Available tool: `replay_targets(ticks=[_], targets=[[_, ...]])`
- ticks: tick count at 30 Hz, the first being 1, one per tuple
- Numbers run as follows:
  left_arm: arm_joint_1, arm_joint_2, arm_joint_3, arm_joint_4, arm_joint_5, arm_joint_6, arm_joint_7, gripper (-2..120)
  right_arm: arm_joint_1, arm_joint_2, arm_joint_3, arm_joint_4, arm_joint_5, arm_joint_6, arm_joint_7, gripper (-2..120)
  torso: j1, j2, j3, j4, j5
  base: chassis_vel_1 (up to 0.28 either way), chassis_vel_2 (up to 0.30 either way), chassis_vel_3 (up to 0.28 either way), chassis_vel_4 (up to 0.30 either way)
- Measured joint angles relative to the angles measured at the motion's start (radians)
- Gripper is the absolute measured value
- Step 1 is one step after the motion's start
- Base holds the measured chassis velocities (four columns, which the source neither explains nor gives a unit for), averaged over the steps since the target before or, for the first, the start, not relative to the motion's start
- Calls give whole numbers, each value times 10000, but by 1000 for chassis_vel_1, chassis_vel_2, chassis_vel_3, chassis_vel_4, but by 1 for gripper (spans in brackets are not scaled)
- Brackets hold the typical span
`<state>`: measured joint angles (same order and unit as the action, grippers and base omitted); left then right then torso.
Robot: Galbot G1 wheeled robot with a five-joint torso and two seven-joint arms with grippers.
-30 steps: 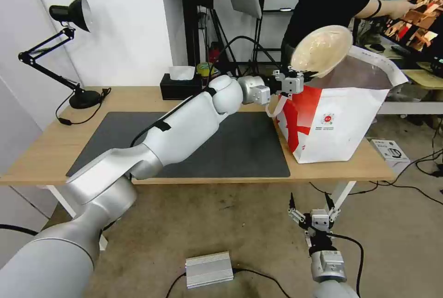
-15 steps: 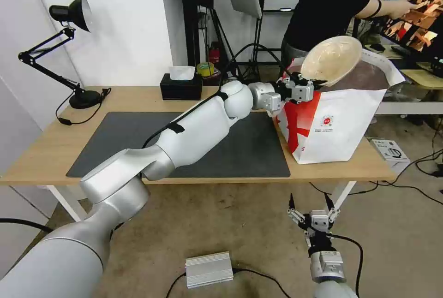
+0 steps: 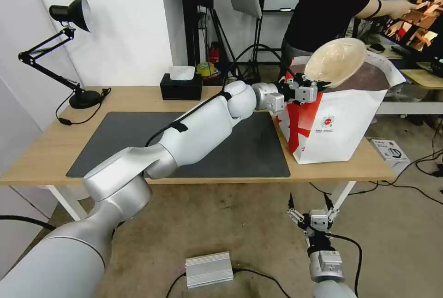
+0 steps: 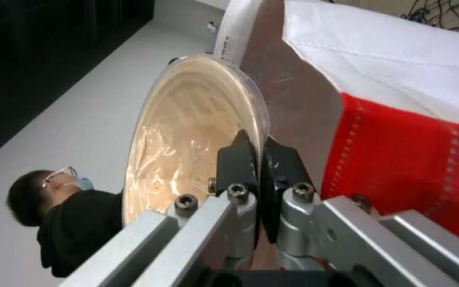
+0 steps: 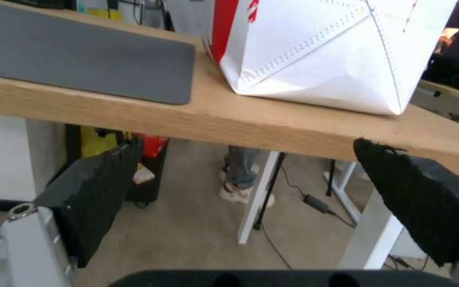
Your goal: Pick up the trash from the table and place it into the takeout bag.
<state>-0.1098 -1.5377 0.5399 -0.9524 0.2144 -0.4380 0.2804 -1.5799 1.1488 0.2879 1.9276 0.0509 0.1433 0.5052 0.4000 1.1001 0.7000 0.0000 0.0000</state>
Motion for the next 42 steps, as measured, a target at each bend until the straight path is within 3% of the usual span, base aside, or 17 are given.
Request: replay_targets(ticks=[4, 31, 42], targets=[[-41, 34, 116, -116, -231, 15, -29, 1, 5, 3, -3, 0, -5, -2, -1, 100, 0, 0, 0, 0, 0, 0, 0, 0, 0], [-364, 135, 349, -314, -760, 106, -468, 97, 11, 14, -46, 47, -37, -8, -10, 100, 0, -2, 0, 0, 0, 0, 0, 0, 0], [-667, 222, 43, -194, -829, 114, -532, 100, 37, 2, -31, 63, -37, -11, -10, 100, 1, -2, 0, -1, 0, 0, 0, 0, 0]])
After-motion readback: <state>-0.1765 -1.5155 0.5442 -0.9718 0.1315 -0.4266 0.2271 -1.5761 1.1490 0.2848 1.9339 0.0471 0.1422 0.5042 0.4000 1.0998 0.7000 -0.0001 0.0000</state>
